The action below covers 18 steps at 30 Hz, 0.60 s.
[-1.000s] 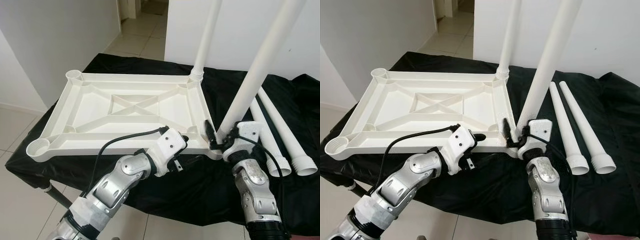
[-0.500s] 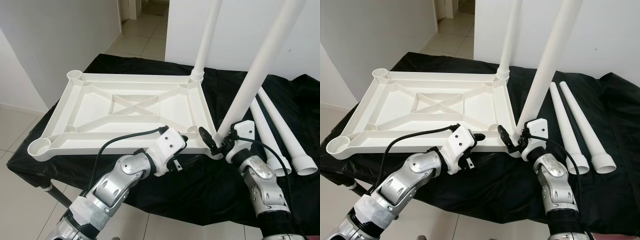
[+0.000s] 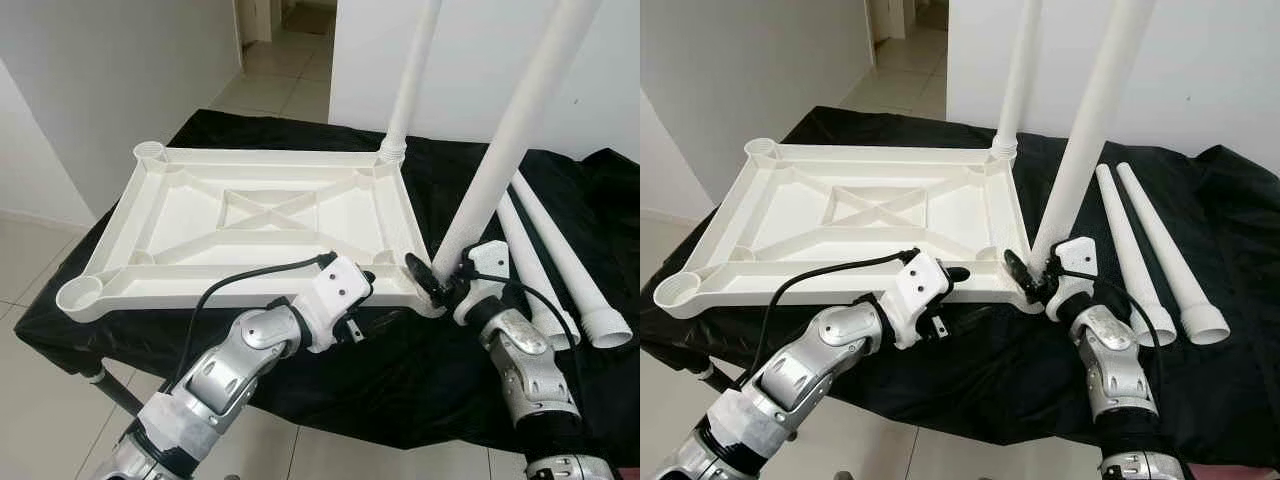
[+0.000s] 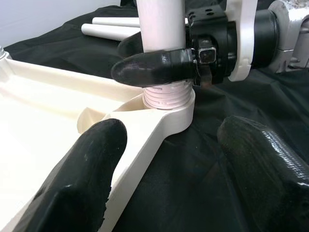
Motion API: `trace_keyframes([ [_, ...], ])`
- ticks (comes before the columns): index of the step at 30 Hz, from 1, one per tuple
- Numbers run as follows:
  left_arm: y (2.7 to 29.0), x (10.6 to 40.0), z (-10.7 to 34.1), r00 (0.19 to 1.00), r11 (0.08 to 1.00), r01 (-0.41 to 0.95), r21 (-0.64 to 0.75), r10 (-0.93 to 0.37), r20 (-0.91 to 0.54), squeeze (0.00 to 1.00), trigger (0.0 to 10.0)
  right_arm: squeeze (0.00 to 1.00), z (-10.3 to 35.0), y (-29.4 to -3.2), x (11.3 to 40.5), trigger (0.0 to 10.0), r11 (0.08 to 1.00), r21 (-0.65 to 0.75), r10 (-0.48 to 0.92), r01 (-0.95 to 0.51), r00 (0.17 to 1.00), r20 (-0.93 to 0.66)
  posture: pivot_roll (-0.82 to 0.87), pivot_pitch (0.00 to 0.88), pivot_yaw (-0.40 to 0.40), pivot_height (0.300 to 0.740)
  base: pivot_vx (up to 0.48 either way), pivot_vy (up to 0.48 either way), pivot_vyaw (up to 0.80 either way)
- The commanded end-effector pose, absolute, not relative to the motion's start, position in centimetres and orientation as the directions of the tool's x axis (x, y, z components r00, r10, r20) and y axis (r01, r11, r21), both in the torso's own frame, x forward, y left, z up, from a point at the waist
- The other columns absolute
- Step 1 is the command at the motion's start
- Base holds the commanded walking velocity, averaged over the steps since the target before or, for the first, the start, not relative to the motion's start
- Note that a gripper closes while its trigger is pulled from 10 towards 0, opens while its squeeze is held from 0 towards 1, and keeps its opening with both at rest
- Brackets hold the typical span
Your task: Building children table
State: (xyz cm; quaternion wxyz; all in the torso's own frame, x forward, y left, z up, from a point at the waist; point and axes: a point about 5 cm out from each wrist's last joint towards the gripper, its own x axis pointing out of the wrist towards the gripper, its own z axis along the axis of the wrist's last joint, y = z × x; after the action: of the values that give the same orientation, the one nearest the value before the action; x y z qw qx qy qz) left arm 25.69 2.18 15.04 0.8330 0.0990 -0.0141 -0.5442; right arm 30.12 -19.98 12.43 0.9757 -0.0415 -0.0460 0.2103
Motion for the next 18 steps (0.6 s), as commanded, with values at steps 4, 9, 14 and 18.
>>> trace_keyframes([
  [4,2.11,25.53,15.07,0.337,0.314,0.930,0.192,-0.936,-0.101,0.00,10.0,0.00,11.47,-20.06,29.90,0.0,0.914,-0.090,0.401,-0.397,0.915,0.041,-0.08,0.000,0.001,0.740,0.000,0.000,0.00],
  [9,2.11,25.51,15.02,0.338,0.315,0.930,0.191,-0.936,-0.102,0.00,10.0,0.00,11.31,-19.93,29.87,10.0,0.921,-0.081,0.384,-0.380,0.923,0.036,-0.08,0.000,0.001,0.740,0.000,0.000,0.00],
  [14,2.08,25.48,15.08,0.341,0.318,0.928,0.195,-0.935,-0.100,0.00,10.0,0.00,10.91,-19.49,30.06,10.0,0.945,-0.058,0.322,-0.321,0.947,-0.001,-0.08,0.000,0.001,0.740,0.000,0.000,0.00],
  [18,2.07,25.42,15.06,0.340,0.317,0.928,0.196,-0.935,-0.101,0.00,10.0,0.00,10.91,-19.20,30.08,10.0,0.960,-0.038,0.278,-0.277,0.961,-0.002,-0.08,0.000,0.000,0.740,0.000,0.000,0.00],
])
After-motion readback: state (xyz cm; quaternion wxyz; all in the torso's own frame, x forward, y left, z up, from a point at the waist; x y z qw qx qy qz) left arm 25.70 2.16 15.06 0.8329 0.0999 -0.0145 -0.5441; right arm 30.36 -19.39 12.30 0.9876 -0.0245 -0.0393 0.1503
